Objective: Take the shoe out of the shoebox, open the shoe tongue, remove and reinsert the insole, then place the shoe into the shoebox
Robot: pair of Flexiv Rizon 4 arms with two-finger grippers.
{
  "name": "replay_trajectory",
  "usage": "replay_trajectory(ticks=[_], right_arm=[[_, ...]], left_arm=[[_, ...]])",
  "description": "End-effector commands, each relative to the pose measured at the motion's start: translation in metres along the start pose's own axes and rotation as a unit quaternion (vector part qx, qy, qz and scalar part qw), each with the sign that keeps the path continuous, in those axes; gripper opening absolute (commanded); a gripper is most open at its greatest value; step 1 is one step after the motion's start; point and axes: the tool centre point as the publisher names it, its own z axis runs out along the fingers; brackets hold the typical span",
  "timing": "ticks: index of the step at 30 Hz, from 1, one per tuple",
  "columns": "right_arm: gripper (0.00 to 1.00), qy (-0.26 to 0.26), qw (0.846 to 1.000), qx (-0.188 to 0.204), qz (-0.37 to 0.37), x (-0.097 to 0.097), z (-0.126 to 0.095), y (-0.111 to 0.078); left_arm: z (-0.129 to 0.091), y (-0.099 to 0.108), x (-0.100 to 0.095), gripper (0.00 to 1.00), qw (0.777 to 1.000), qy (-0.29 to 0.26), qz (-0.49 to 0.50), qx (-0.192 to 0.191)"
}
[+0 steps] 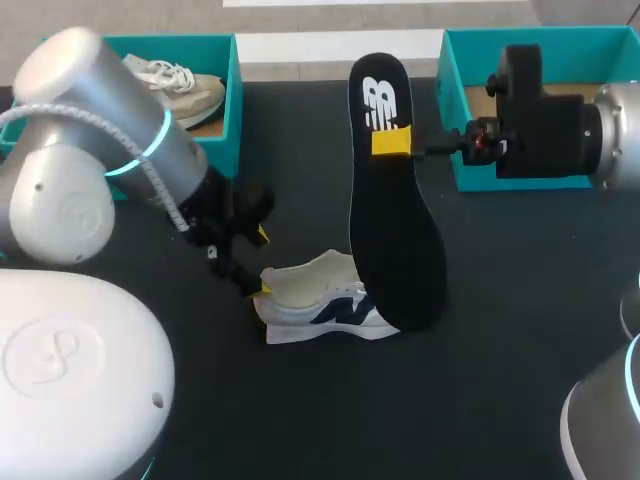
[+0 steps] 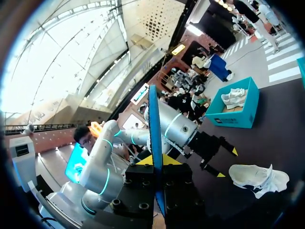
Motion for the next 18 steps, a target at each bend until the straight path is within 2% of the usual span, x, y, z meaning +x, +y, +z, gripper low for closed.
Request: replay_trajectory(ticks=[1, 6, 8, 18], right_arm=[[0.00, -0.001, 1.000, 0.001, 0.001, -0.0007, 0.0037, 0.0007], [0.00, -0.001, 1.000, 0.001, 0.001, -0.0007, 0.0037, 0.0007], [0.00, -0.001, 1.000, 0.001, 0.001, -0.0007, 0.0037, 0.0007], [0.00, -0.001, 1.000, 0.001, 0.001, -0.0007, 0.0037, 0.0007]], left_arm=[[-0.0003, -0.0070, 0.0024, 1.00, 0.985, -0.007, 0.007, -0.172], [-0.0043, -0.0061, 0.0029, 1.00, 0.982, -0.018, 0.012, -0.190], [-0.0030, -0.0043, 0.0030, 1.00, 0.979, -0.040, 0.012, -0.201], [-0.0030, -0.0043, 0.0030, 1.00, 0.979, -0.040, 0.012, -0.201]])
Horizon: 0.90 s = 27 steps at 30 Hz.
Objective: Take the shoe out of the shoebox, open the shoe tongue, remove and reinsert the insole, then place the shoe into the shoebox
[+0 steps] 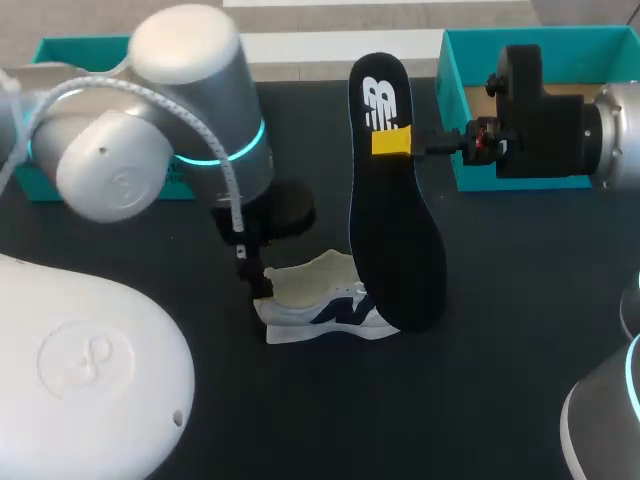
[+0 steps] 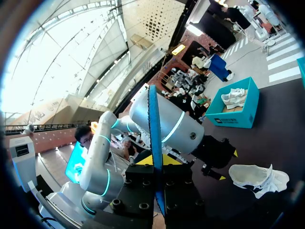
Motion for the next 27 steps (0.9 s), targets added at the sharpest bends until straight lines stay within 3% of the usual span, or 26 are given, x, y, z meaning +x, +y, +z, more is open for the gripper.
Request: replay_trajectory(ticks=[1, 15, 27], right_arm=[[0.00, -0.001, 1.000, 0.001, 0.001, -0.001, 0.004, 0.001], [0.00, -0.001, 1.000, 0.001, 0.001, -0.001, 0.004, 0.001], [0.00, -0.001, 1.000, 0.001, 0.001, -0.001, 0.004, 0.001]], left_arm=[[-0.001, -0.003, -0.001, 1.00, 0.999, 0.000, 0.000, -0.034], [-0.001, -0.003, -0.001, 1.00, 0.999, 0.000, 0.000, -0.034], [0.016, -0.057, -0.036, 1.00, 1.000, -0.016, 0.009, 0.012]])
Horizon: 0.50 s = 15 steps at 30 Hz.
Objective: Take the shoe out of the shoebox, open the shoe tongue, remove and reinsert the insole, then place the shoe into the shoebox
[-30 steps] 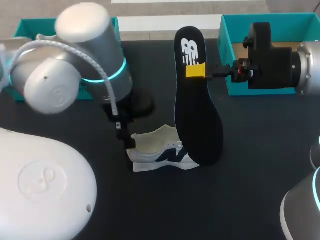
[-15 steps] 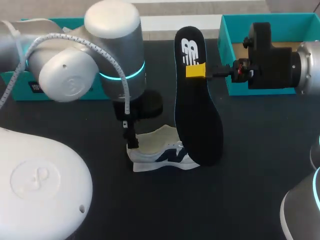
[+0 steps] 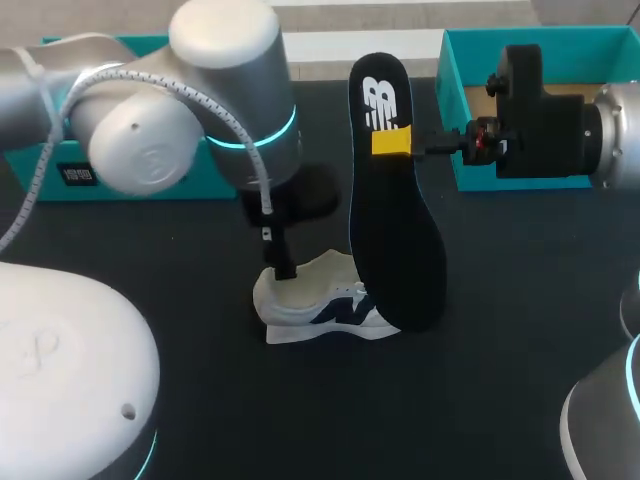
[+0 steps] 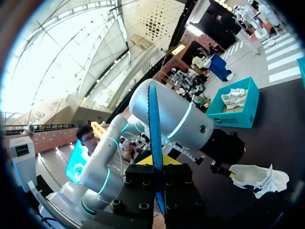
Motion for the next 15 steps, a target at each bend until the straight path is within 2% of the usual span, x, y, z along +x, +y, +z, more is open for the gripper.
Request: replay_trajectory(ticks=[1, 8, 15], right_arm=[[0.00, -0.001, 1.000, 0.001, 0.001, -0.001, 0.004, 0.001], [0.00, -0.001, 1.000, 0.001, 0.001, -0.001, 0.004, 0.001], [0.00, -0.001, 1.000, 0.001, 0.001, -0.001, 0.004, 0.001]], left_arm=[[0.020, -0.022, -0.010, 1.00, 1.000, 0.004, 0.009, 0.001], [0.056, -0.046, -0.014, 1.00, 1.000, 0.002, 0.012, 0.000], [0.087, -0.056, -0.013, 0.98, 1.000, 0.023, -0.001, -0.006]])
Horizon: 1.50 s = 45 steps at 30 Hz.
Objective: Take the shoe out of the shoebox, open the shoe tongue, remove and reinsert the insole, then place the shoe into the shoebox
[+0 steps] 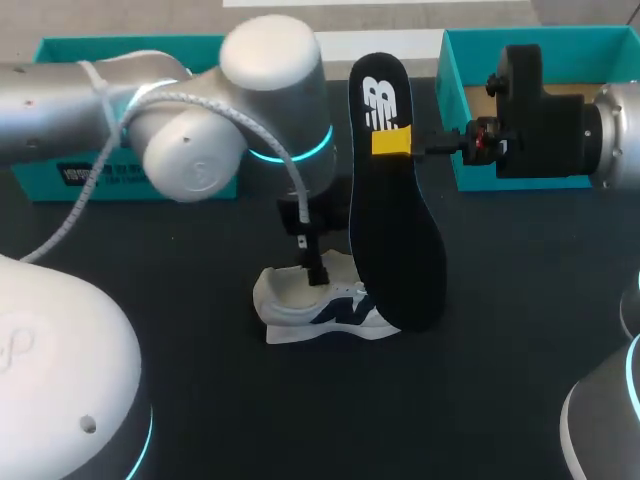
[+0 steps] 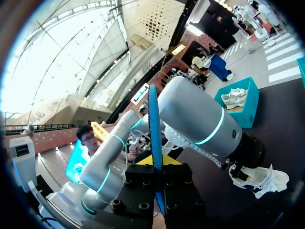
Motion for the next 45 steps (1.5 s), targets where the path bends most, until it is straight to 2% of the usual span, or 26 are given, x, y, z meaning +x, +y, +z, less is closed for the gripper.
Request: replay_trajectory(ticks=[1, 6, 13, 16, 18, 19, 20, 21, 22, 23, 29, 37, 40, 41, 42, 44, 45], right_arm=[[0.00, -0.001, 1.000, 0.001, 0.001, -0.001, 0.004, 0.001], [0.00, -0.001, 1.000, 0.001, 0.001, -0.001, 0.004, 0.001], [0.00, -0.001, 1.000, 0.001, 0.001, -0.001, 0.004, 0.001], [0.00, -0.001, 1.000, 0.001, 0.001, -0.001, 0.004, 0.001], [0.00, -0.001, 1.000, 0.001, 0.001, -0.001, 0.004, 0.001], [0.00, -0.001, 1.000, 0.001, 0.001, -0.001, 0.004, 0.001], [0.00, -0.001, 1.000, 0.001, 0.001, -0.001, 0.004, 0.001], [0.00, -0.001, 1.000, 0.001, 0.001, -0.001, 0.004, 0.001], [0.00, -0.001, 1.000, 0.001, 0.001, -0.001, 0.004, 0.001], [0.00, -0.001, 1.000, 0.001, 0.001, -0.001, 0.004, 0.001], [0.00, -0.001, 1.000, 0.001, 0.001, -0.001, 0.004, 0.001], [0.00, -0.001, 1.000, 0.001, 0.001, -0.001, 0.004, 0.001], [0.00, -0.001, 1.000, 0.001, 0.001, -0.001, 0.004, 0.001], [0.00, -0.001, 1.000, 0.001, 0.001, -0.001, 0.004, 0.001], [0.00, -0.001, 1.000, 0.001, 0.001, -0.001, 0.004, 0.001], [0.00, -0.001, 1.000, 0.001, 0.001, -0.001, 0.004, 0.001], [0.00, -0.001, 1.000, 0.001, 0.001, -0.001, 0.004, 0.001]], left_arm=[[0.035, -0.016, -0.005, 0.96, 1.000, 0.015, -0.005, -0.004], [0.044, -0.015, -0.004, 0.85, 1.000, 0.028, -0.009, -0.008], [0.038, -0.011, -0.003, 0.87, 1.000, 0.029, -0.008, -0.008], [0.042, -0.011, -0.002, 0.84, 1.000, 0.028, -0.006, -0.011], [0.044, -0.012, -0.001, 0.71, 1.000, 0.029, -0.003, -0.010], [0.044, -0.012, -0.001, 0.50, 0.999, 0.035, -0.003, -0.009], [0.045, -0.012, -0.001, 0.44, 0.999, 0.040, -0.002, -0.006], [0.045, -0.012, -0.001, 0.27, 0.999, 0.041, -0.002, -0.006], [0.044, -0.011, 0.001, 0.17, 0.999, 0.040, 0.001, -0.006], [0.043, -0.011, 0.003, 0.00, 0.999, 0.041, 0.004, -0.006], [0.038, -0.009, 0.009, 0.00, 0.998, 0.057, 0.022, 0.001], [0.038, -0.008, 0.005, 0.00, 0.997, 0.073, 0.033, 0.006], [0.033, -0.010, 0.003, 0.00, 0.991, 0.113, 0.076, 0.010], [0.030, -0.012, 0.002, 0.00, 0.982, 0.155, 0.110, 0.017], [0.027, -0.015, 0.001, 0.00, 0.963, 0.208, 0.170, 0.035], [0.022, -0.021, -0.002, 0.00, 0.933, 0.267, 0.242, 0.015], [0.020, -0.025, -0.005, 0.00, 0.917, 0.292, 0.270, 0.028]])
